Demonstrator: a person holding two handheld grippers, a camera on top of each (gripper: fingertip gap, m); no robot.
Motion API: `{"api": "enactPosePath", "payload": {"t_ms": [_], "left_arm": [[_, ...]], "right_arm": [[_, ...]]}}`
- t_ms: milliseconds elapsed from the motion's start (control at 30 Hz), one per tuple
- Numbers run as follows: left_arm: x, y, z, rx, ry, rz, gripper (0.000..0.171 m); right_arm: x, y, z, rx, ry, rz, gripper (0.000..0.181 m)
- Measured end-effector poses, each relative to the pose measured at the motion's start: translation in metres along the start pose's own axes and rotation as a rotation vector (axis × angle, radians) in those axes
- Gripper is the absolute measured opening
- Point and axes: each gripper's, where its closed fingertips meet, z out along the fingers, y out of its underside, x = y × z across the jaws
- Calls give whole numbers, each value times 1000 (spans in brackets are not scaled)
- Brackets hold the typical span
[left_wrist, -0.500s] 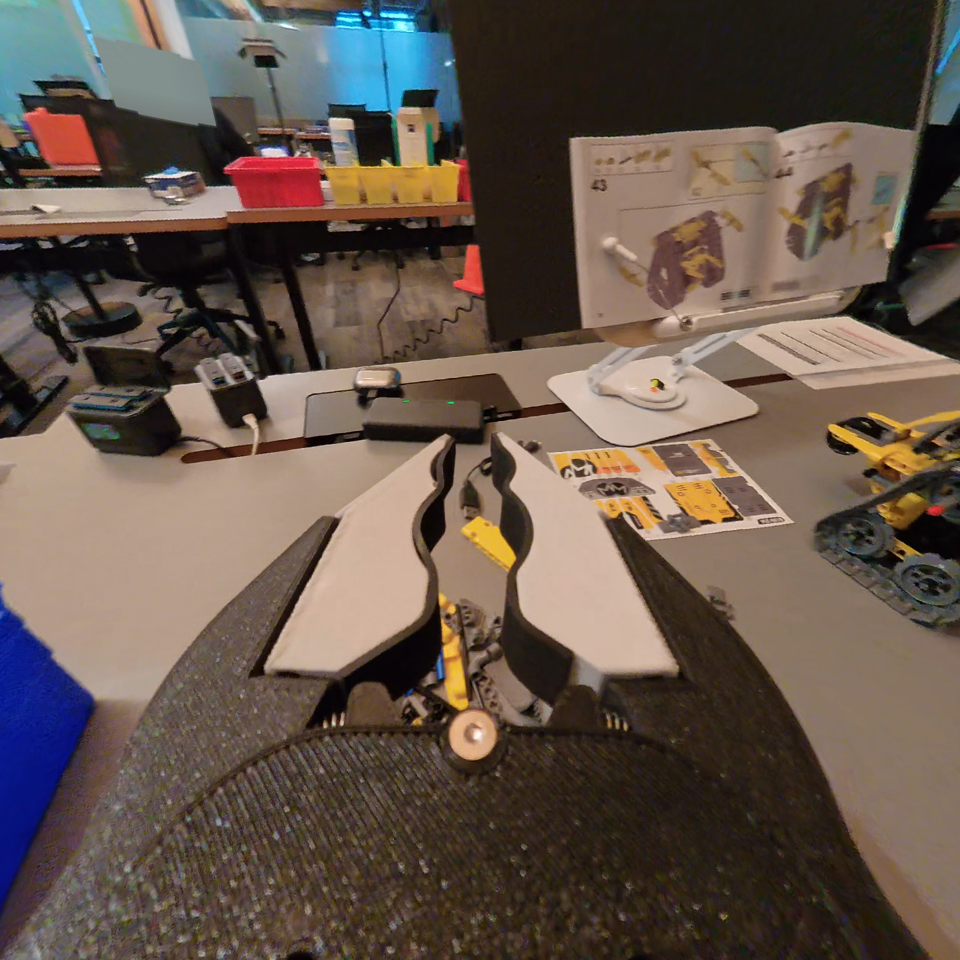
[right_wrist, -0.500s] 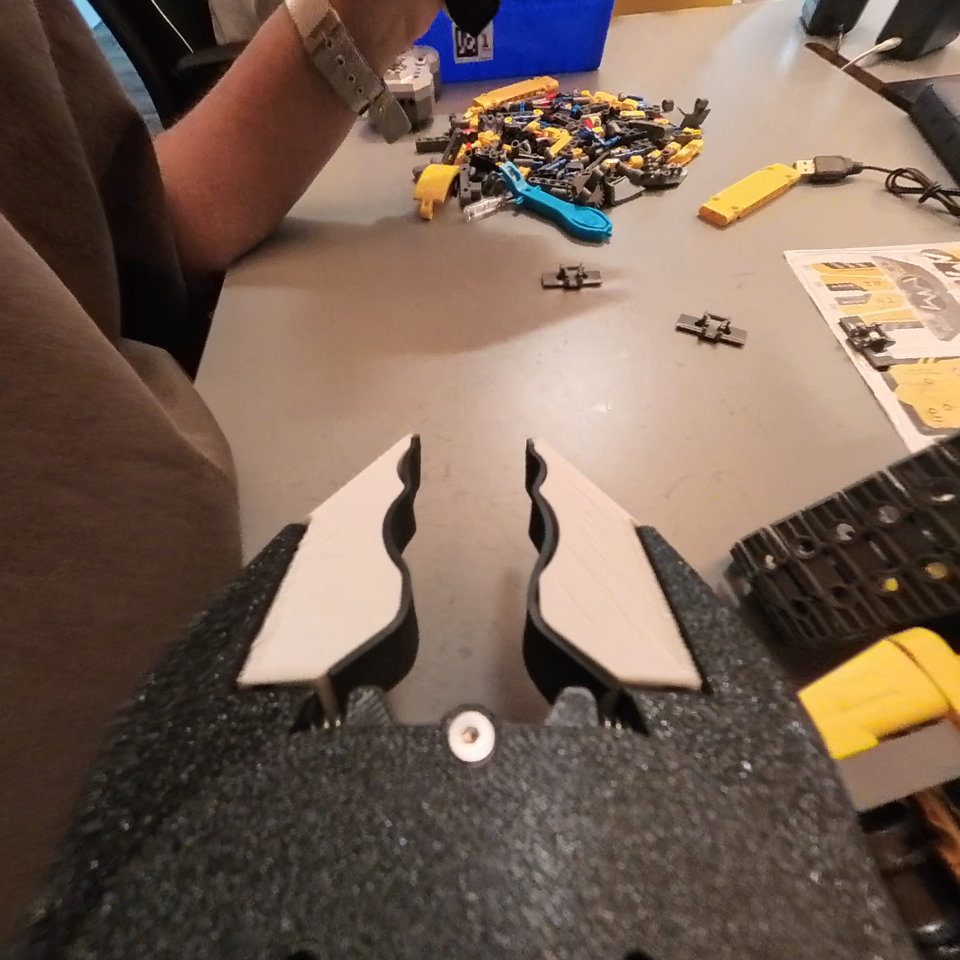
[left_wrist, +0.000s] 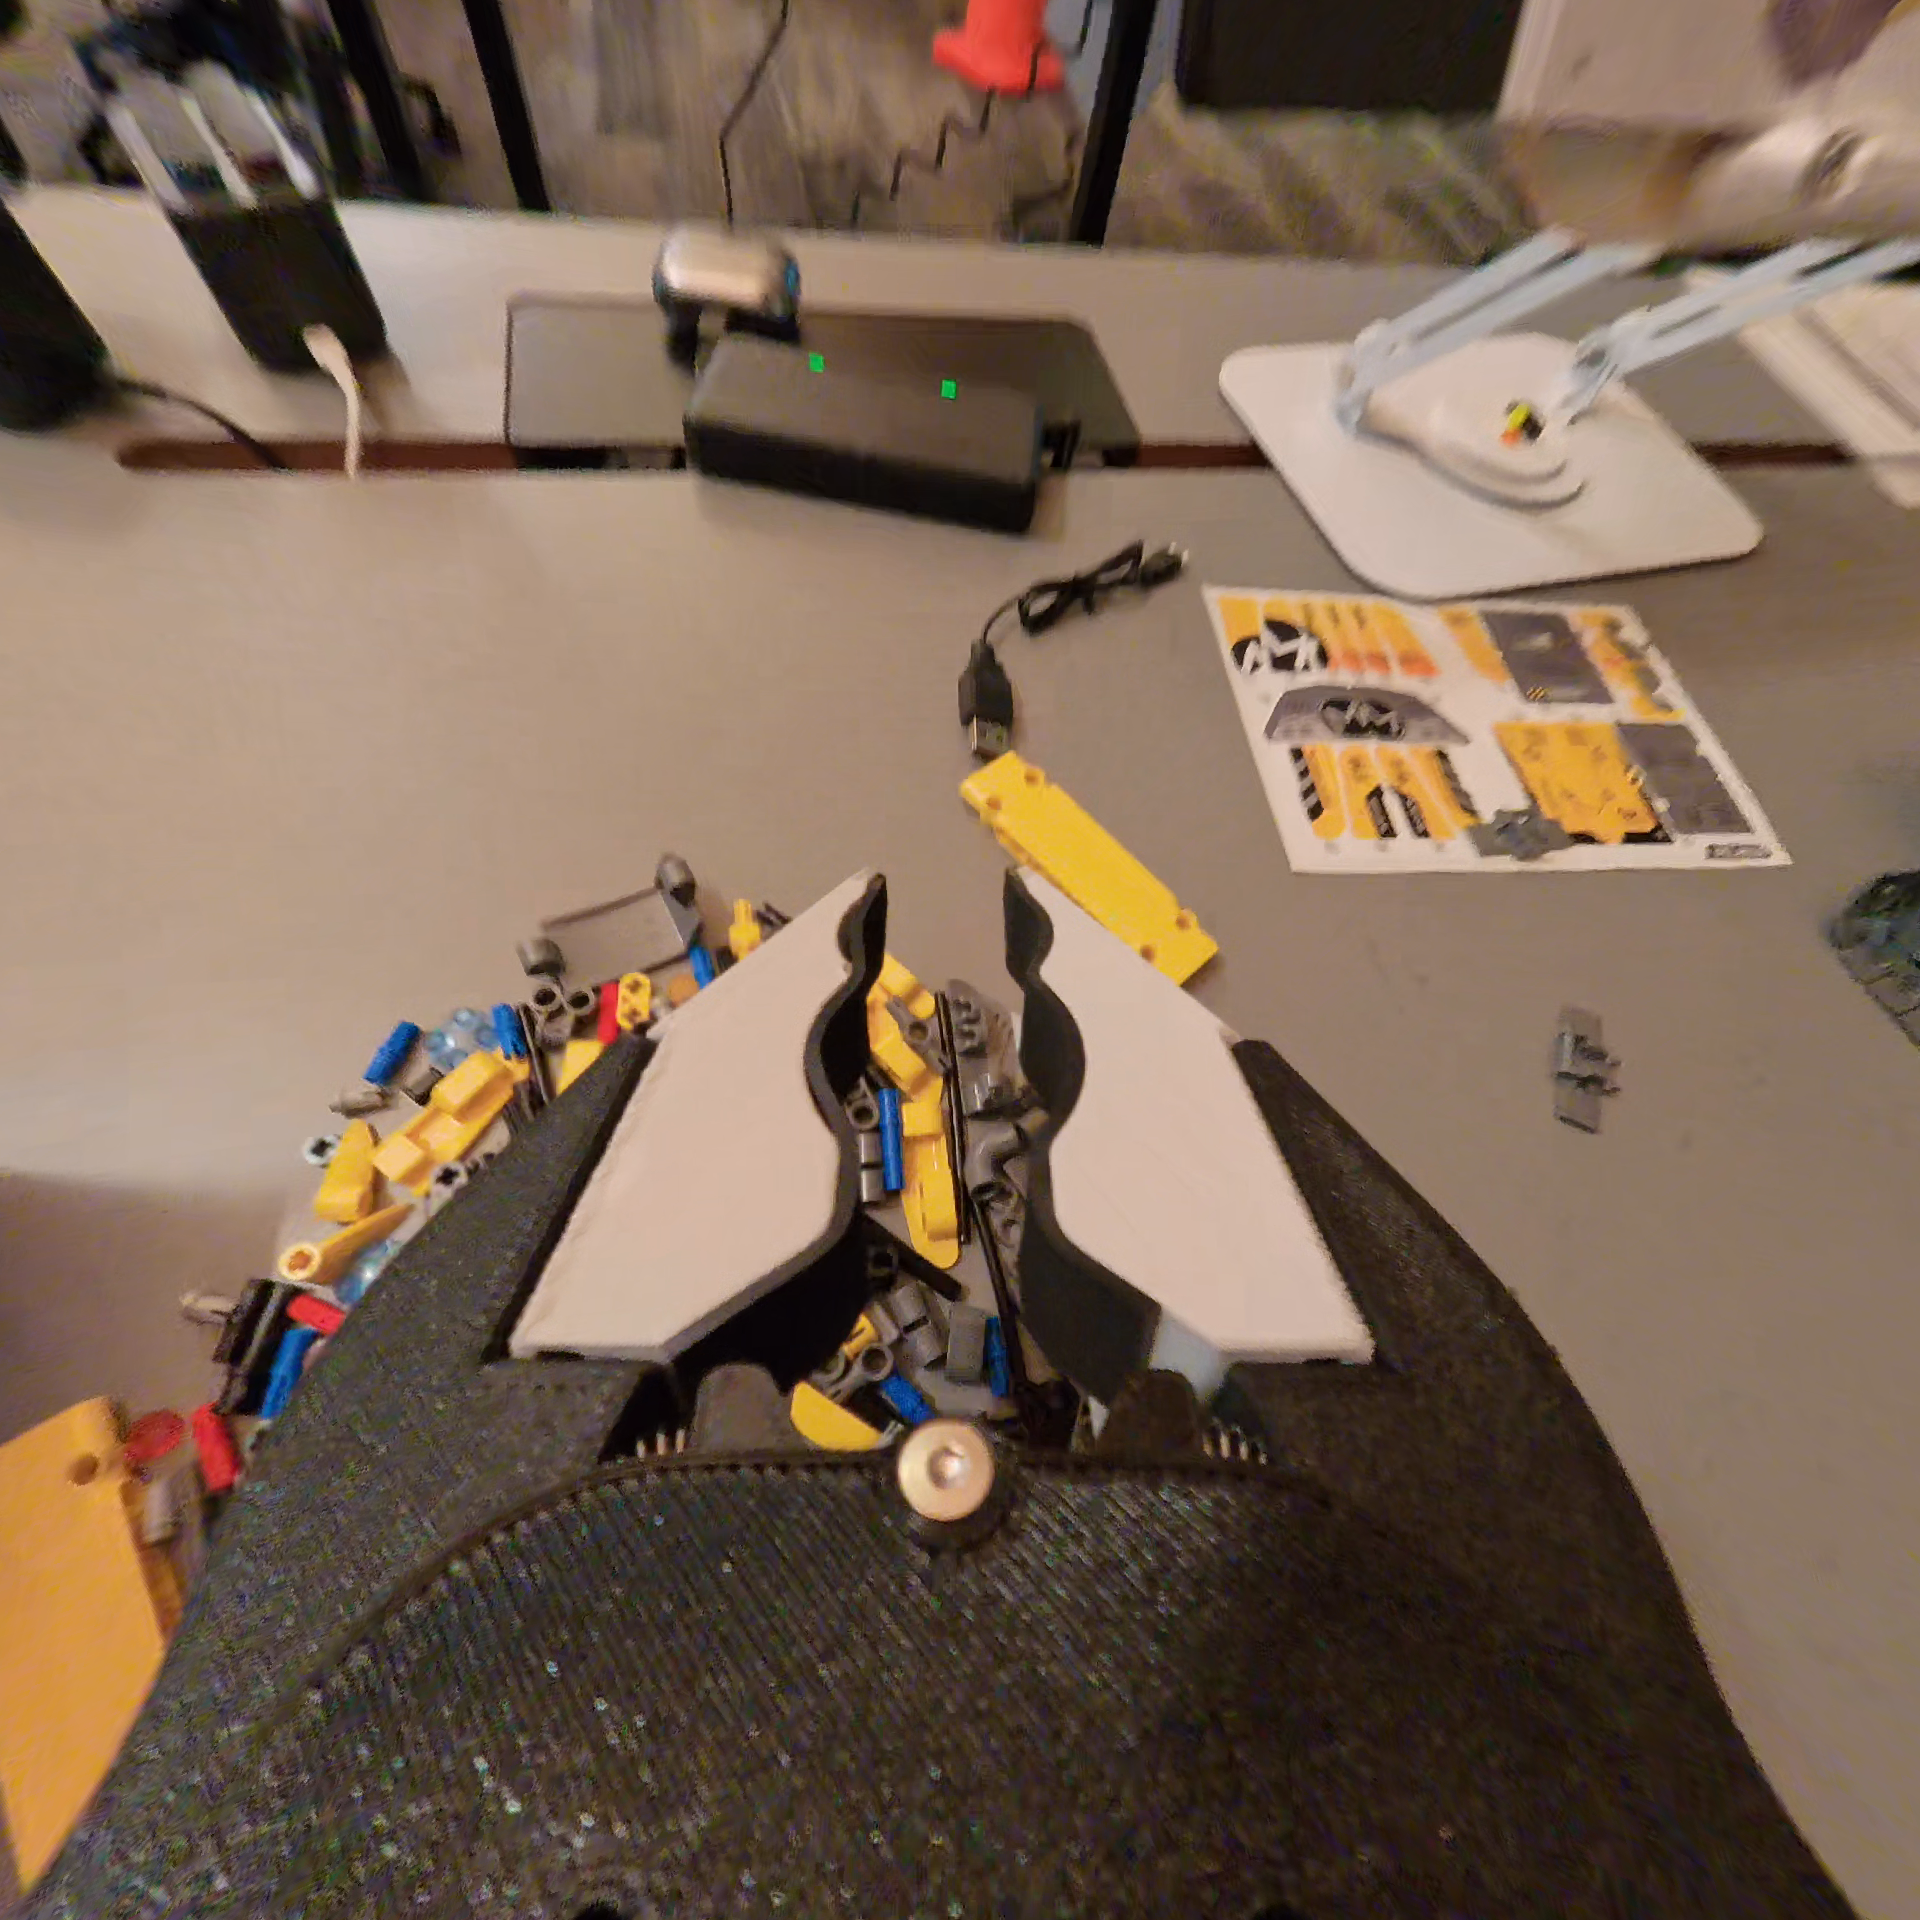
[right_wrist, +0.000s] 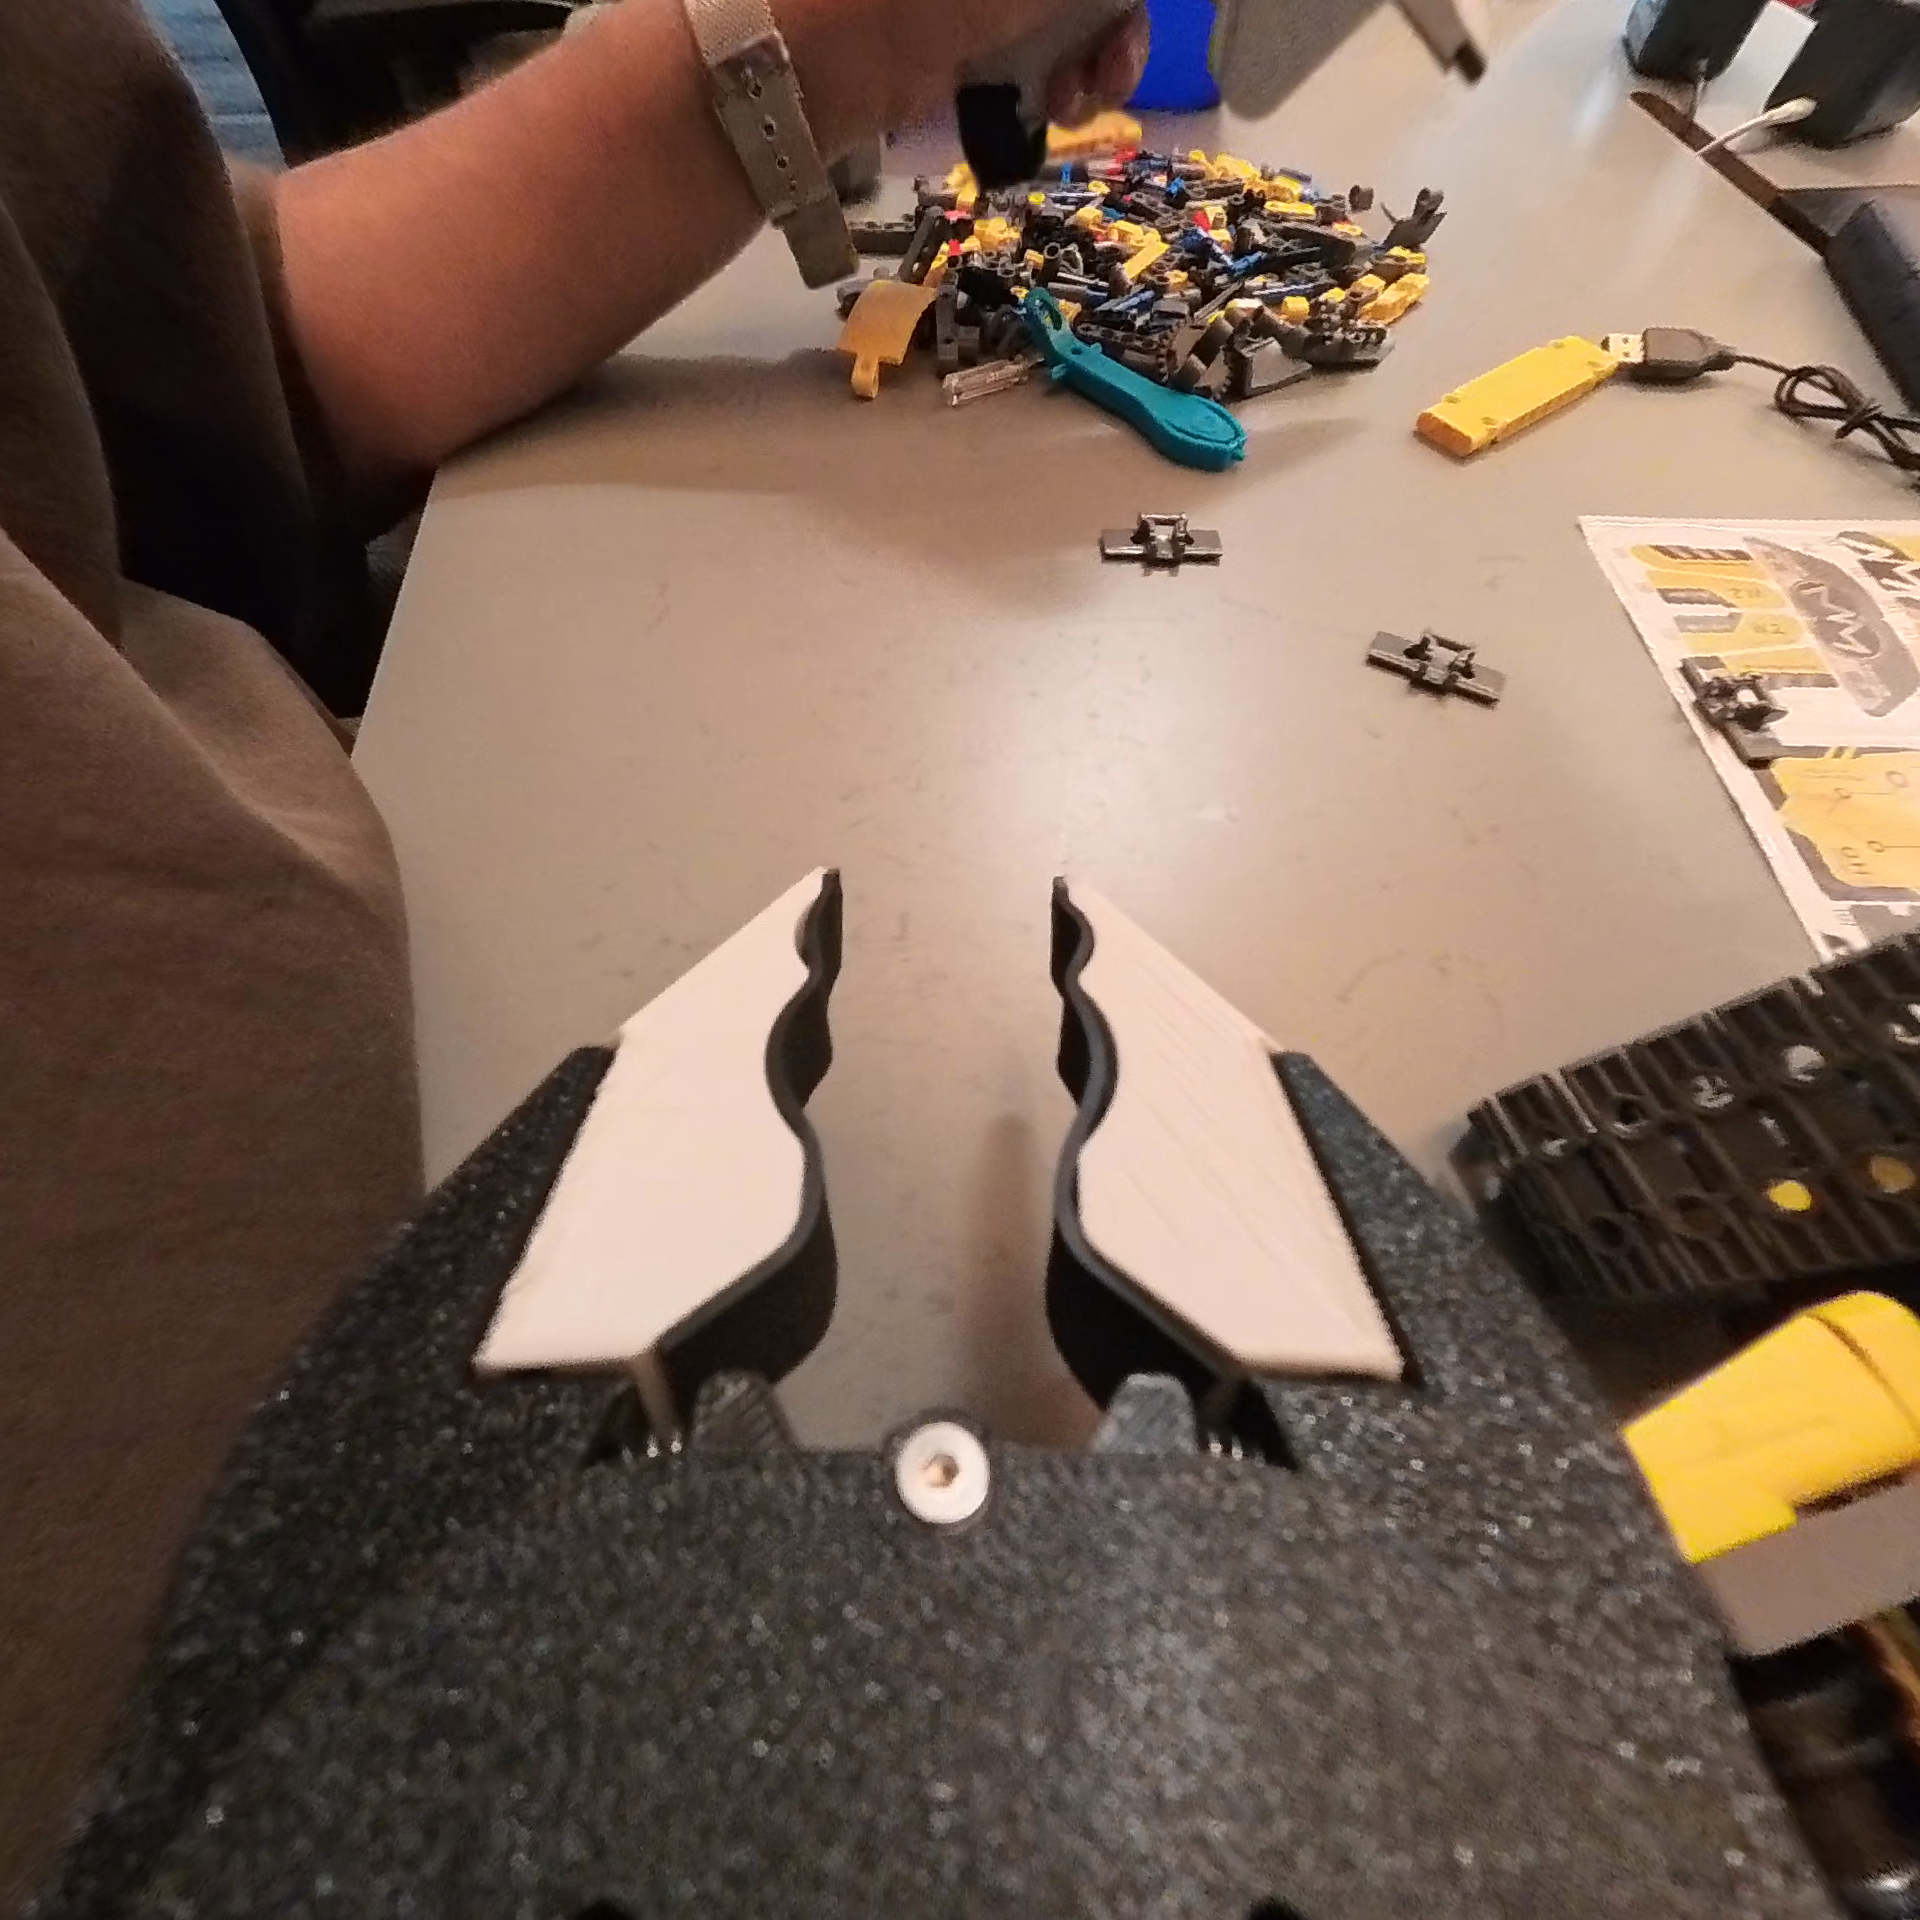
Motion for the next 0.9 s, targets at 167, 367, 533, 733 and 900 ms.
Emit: {"api": "enactPosePath", "payload": {"t_ms": [167,367,533,733,900], "left_arm": [[-7,30,19,-156,-56,-1,20],[-18,43,36,-278,-106,-19,17],[-21,53,44,-339,-141,12,21],[-19,42,38,-307,-166,116,3],[-1,10,27,-136,-92,190,3]], "right_arm": [[-2,1,1,-7,5,-23,40],[-2,0,1,-5,5,-22,40],[-2,0,0,-2,4,-20,40],[-3,0,1,-4,8,-31,40],[-3,0,1,-7,10,-34,40]]}}
